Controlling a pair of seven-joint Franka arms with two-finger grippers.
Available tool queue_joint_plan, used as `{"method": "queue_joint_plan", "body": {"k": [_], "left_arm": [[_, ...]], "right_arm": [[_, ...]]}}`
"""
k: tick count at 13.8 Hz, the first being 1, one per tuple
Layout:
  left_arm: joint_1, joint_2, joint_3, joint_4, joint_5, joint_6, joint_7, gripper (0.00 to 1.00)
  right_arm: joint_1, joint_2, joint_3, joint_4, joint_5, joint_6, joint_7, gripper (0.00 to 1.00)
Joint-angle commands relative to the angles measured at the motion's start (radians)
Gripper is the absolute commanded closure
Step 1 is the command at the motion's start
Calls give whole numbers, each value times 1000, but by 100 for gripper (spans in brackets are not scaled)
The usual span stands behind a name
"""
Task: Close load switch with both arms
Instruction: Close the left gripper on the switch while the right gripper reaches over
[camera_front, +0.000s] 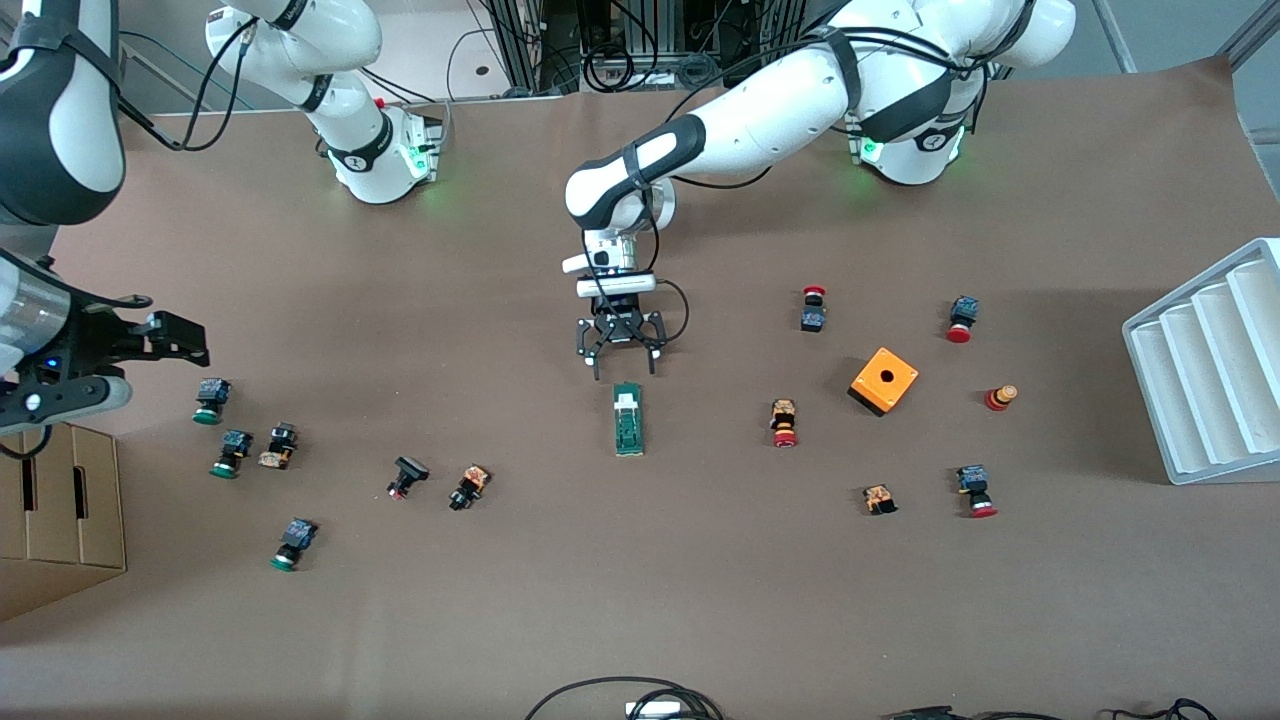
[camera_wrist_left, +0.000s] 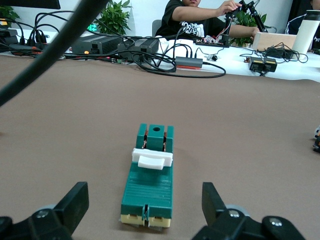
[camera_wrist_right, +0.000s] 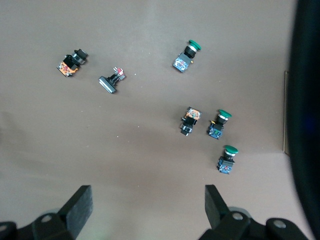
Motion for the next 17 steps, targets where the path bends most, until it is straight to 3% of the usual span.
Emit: {"method": "queue_joint_plan", "body": {"k": [1, 6, 17], "left_arm": [[-5, 17, 8, 24, 19, -12, -3, 0], [-5, 74, 22, 87, 79, -10, -2, 0], [-16, 94, 23, 89, 137, -91, -9, 0]], "right_arm": [[16, 36, -1, 21, -16, -1, 10, 0], [45, 65, -1, 23, -10, 41, 104, 0], [107, 128, 0, 56, 36, 59, 345, 0]]}}
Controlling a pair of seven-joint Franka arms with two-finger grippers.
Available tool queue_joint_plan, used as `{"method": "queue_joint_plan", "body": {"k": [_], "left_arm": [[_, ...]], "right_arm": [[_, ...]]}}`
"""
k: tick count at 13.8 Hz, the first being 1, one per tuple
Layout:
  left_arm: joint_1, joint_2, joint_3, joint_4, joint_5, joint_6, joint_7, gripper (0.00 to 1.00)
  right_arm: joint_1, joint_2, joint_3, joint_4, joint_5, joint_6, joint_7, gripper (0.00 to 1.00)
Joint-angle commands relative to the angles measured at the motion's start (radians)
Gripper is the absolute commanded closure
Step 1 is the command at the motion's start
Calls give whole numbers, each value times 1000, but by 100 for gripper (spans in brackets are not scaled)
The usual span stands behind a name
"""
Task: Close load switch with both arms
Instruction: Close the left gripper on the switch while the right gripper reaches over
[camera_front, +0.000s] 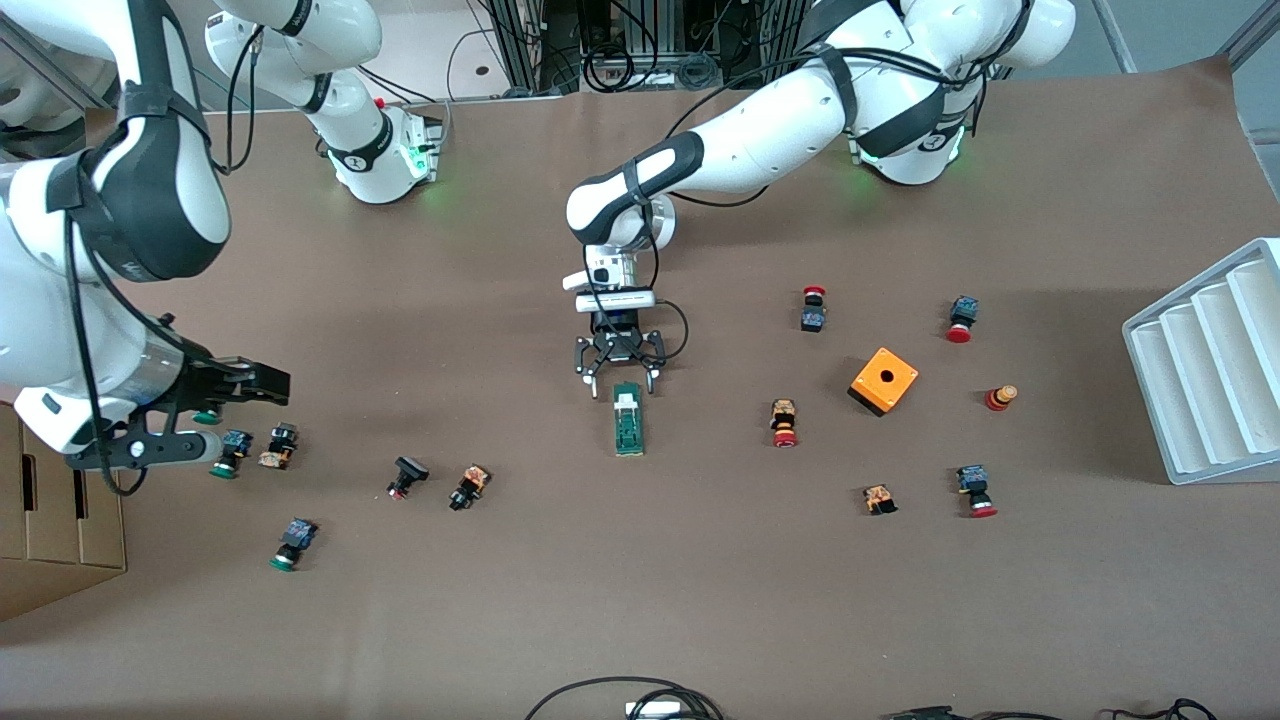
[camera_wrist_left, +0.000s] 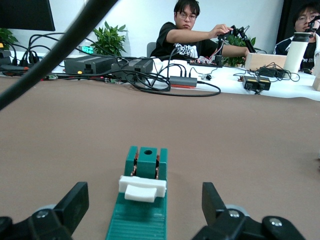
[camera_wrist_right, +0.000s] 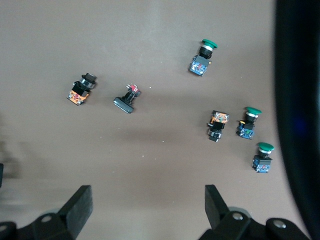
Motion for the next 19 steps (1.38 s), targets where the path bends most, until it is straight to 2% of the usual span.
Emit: {"method": "queue_joint_plan", "body": {"k": [1, 12, 19], "left_arm": [[-14, 32, -2, 23, 24, -45, -9, 0], [-15, 60, -2, 41, 36, -39, 4, 0], [-17, 77, -2, 61, 56, -35, 8, 0]], "right_arm": [[3, 26, -5, 37, 22, -3, 31, 0], [69, 72, -6, 39, 40, 21, 161, 0], [143, 110, -6, 39, 42, 78, 382, 0]]}}
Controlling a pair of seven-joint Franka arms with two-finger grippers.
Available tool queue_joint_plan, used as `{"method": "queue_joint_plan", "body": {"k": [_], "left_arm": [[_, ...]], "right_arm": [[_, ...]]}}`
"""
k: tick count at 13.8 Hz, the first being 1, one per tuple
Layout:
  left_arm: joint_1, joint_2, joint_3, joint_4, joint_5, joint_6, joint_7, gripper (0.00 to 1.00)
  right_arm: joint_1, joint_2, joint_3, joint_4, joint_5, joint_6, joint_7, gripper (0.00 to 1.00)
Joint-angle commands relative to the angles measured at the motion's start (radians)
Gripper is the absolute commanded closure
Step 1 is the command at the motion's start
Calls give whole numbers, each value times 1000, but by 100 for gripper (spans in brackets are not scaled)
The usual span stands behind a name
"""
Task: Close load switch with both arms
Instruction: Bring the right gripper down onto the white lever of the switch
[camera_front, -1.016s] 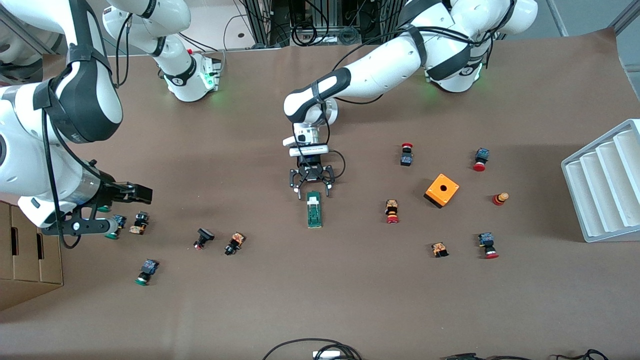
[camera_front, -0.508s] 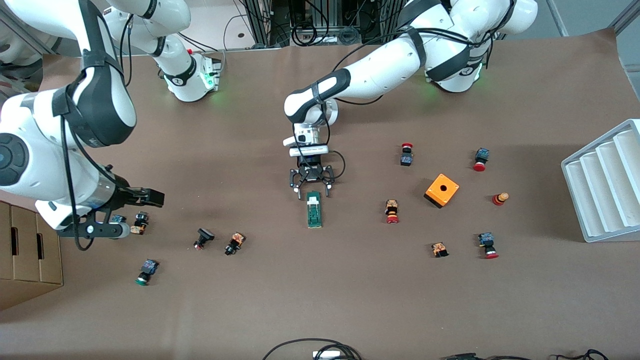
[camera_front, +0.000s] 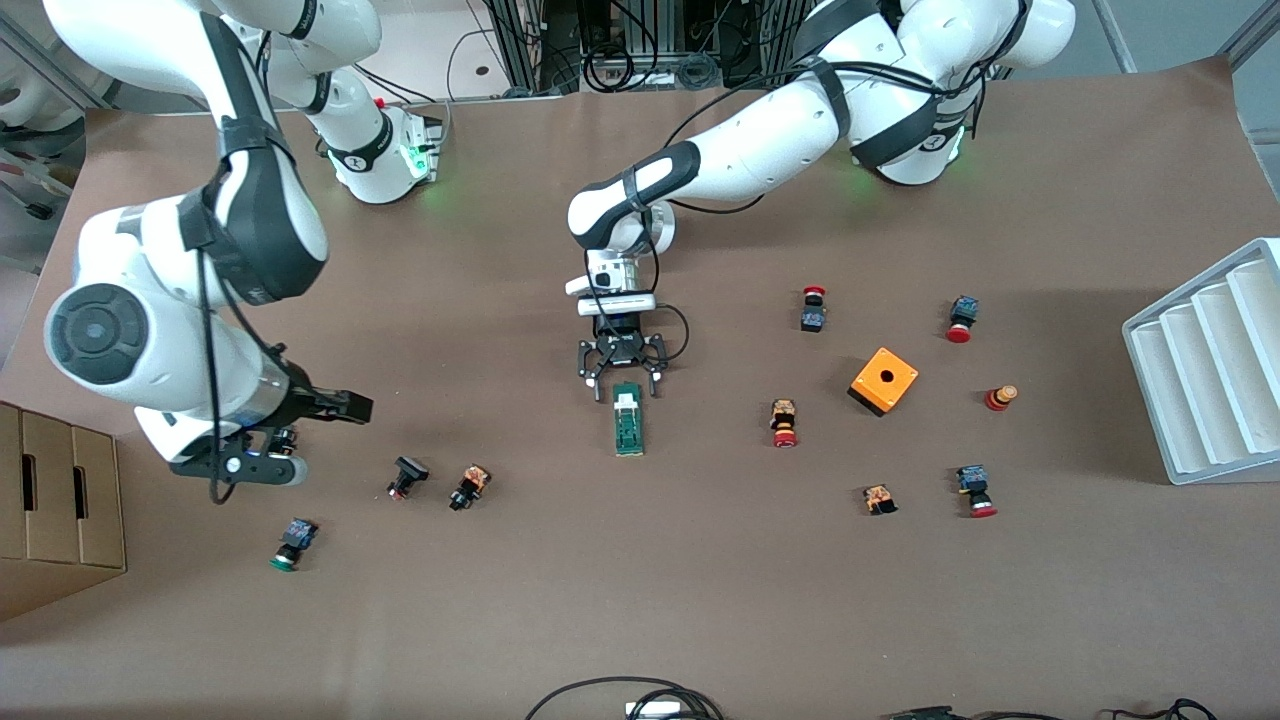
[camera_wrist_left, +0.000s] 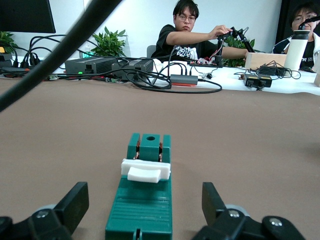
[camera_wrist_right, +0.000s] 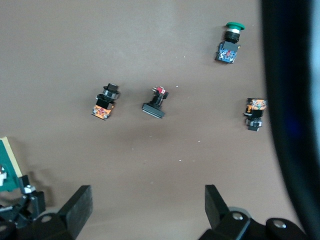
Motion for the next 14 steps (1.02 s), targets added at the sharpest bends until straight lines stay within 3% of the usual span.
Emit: {"method": "queue_joint_plan", "body": {"k": [1, 10, 14], "left_arm": [[-11, 31, -2, 38, 20, -12, 7, 0], [-11, 45, -2, 51, 21, -12, 7, 1], [-11, 51, -2, 59, 52, -12, 7, 18]], "right_arm": [[30, 32, -5, 29, 19, 14, 98, 0], [157, 102, -5, 29, 151, 166, 598, 0], [229, 128, -5, 29, 182, 261, 782, 0]]}}
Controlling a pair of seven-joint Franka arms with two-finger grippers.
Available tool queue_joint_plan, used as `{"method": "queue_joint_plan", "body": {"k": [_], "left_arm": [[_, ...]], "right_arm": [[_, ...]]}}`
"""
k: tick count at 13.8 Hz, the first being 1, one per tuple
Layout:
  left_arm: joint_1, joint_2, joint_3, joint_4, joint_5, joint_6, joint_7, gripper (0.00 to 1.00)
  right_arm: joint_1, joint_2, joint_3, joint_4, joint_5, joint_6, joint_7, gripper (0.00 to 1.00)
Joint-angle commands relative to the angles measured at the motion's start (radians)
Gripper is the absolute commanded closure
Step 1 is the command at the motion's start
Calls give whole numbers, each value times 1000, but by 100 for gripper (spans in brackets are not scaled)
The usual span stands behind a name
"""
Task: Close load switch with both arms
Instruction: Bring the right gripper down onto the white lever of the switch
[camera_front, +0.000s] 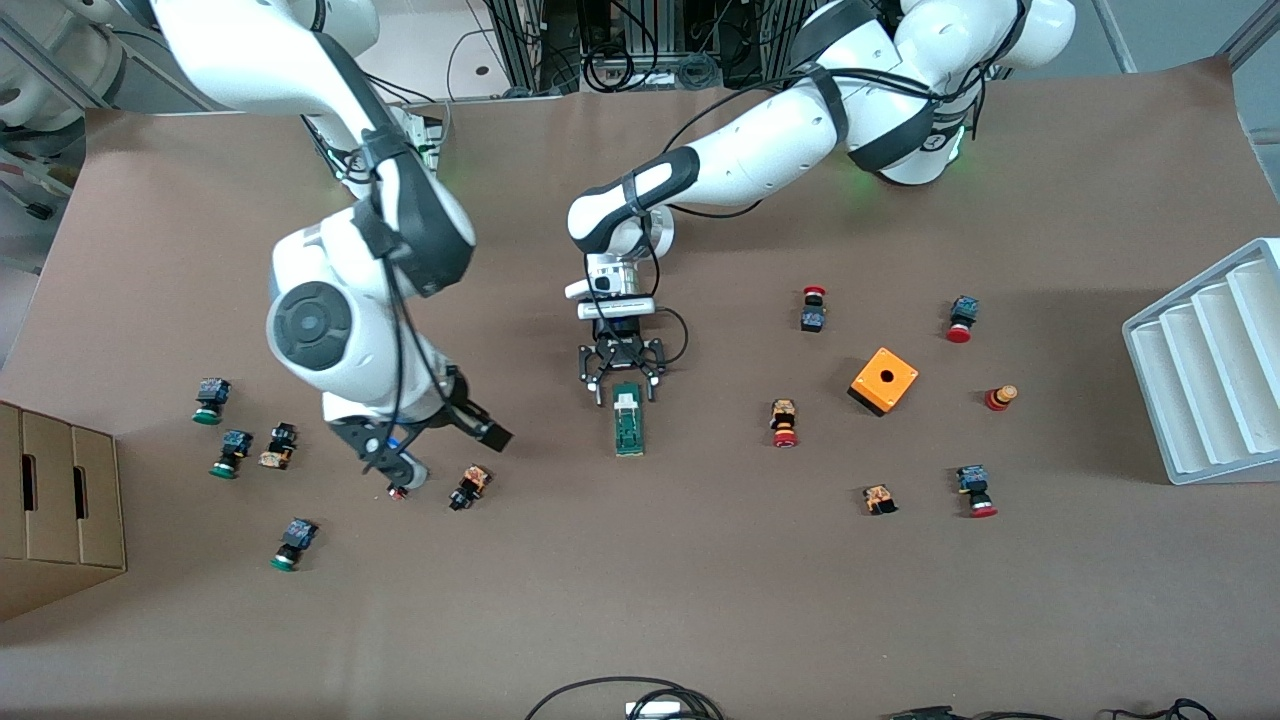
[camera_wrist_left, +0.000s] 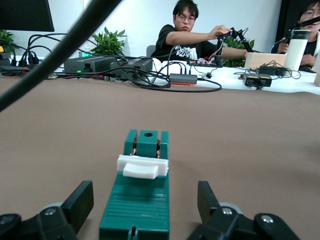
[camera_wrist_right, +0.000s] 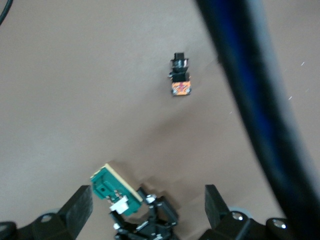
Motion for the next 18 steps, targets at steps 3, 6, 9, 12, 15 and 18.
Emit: {"method": "queue_joint_plan", "body": {"k": [3, 6, 9, 12, 15, 18], "left_arm": [[-10, 27, -2, 35, 29, -12, 6, 28], [-10, 27, -2, 35, 26, -12, 7, 36], [-10, 27, -2, 35, 31, -12, 7, 41], [-10, 27, -2, 35, 23, -12, 4, 43], [-10, 27, -2, 35, 23, -12, 4, 46], [-10, 27, -2, 33, 24, -12, -4, 49]], "right_arm": [[83, 51, -9, 29, 94, 104, 219, 0], [124, 108, -10, 29, 99, 241, 351, 0], [160, 161, -12, 29, 97, 335, 473, 0], [198, 197, -13, 23, 96, 407, 560, 6], [246, 206, -27, -12, 97, 432, 600, 13], [302, 197, -64, -89, 97, 495, 635, 14]]}}
